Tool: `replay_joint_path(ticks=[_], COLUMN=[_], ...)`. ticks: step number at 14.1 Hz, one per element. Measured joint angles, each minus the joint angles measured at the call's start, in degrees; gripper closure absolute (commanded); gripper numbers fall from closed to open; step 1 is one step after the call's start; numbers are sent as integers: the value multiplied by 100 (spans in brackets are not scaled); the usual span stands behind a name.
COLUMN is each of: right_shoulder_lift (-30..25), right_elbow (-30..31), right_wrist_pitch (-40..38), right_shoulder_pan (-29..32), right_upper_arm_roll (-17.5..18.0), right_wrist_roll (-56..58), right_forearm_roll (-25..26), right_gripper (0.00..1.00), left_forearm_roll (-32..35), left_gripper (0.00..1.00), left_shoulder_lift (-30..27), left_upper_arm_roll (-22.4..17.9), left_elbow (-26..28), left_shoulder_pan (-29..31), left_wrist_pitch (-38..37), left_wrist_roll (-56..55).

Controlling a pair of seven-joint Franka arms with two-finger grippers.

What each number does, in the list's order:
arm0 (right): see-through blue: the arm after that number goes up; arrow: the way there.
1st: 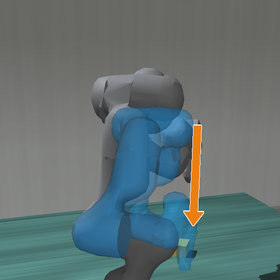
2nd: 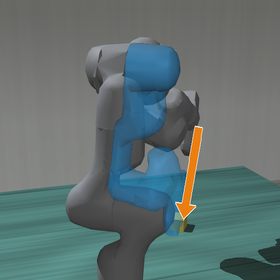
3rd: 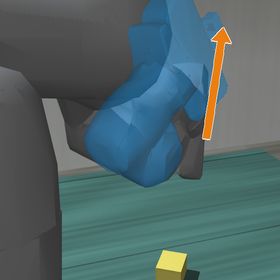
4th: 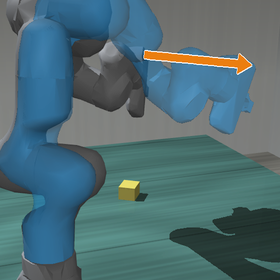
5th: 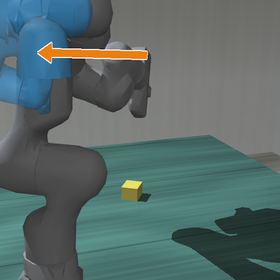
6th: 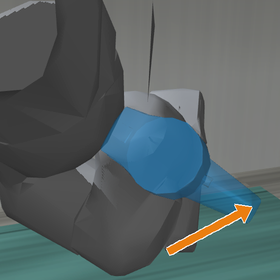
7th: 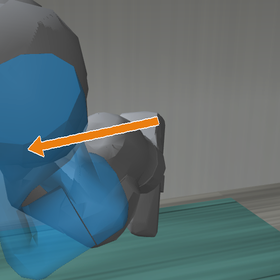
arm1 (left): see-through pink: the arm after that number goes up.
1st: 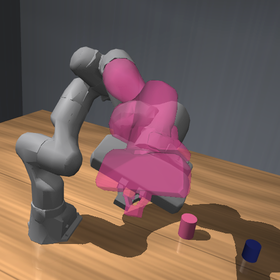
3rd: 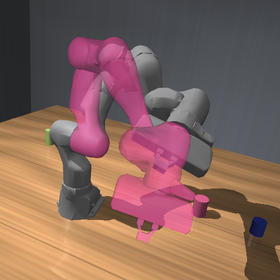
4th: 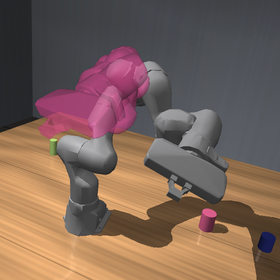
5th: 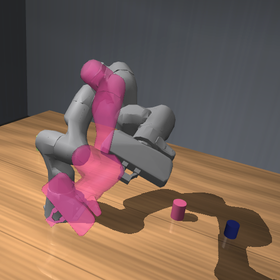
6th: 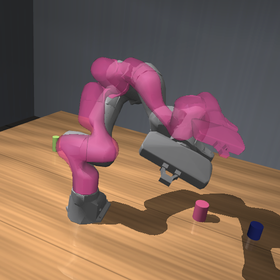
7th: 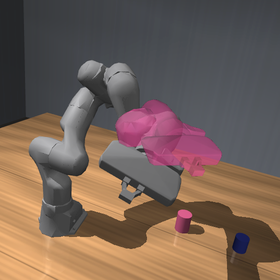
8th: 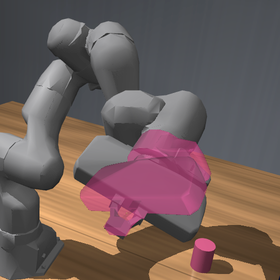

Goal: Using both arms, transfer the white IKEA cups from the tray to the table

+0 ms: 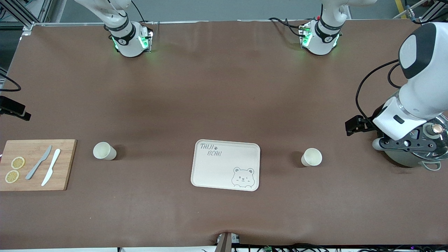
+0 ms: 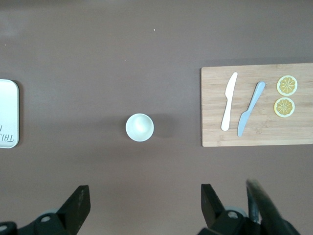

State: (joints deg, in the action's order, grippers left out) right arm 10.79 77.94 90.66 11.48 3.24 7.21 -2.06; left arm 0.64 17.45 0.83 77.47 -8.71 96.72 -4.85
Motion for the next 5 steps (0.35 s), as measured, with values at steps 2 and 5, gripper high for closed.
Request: replay_joint_path(ticks=[2,5], right_shoulder_lift=[10,28], right_elbow=[2,4], right_wrist_pitch=[-3,-4], right_shoulder_pan=[0,0], right_upper_arm_roll=[0,0], right_wrist_roll=[0,0], right_forearm_roll=[1,4], right_gripper=[0,0], left_forearm_roll=[0,0], left_gripper=[0,0], left_shoulder_lift=[0,0], left_upper_arm_roll=[0,8], left_elbow=[-4,-14], left_shoulder_pan=[0,-2], left_wrist_pitch=[0,28], left_wrist_roll=[0,0])
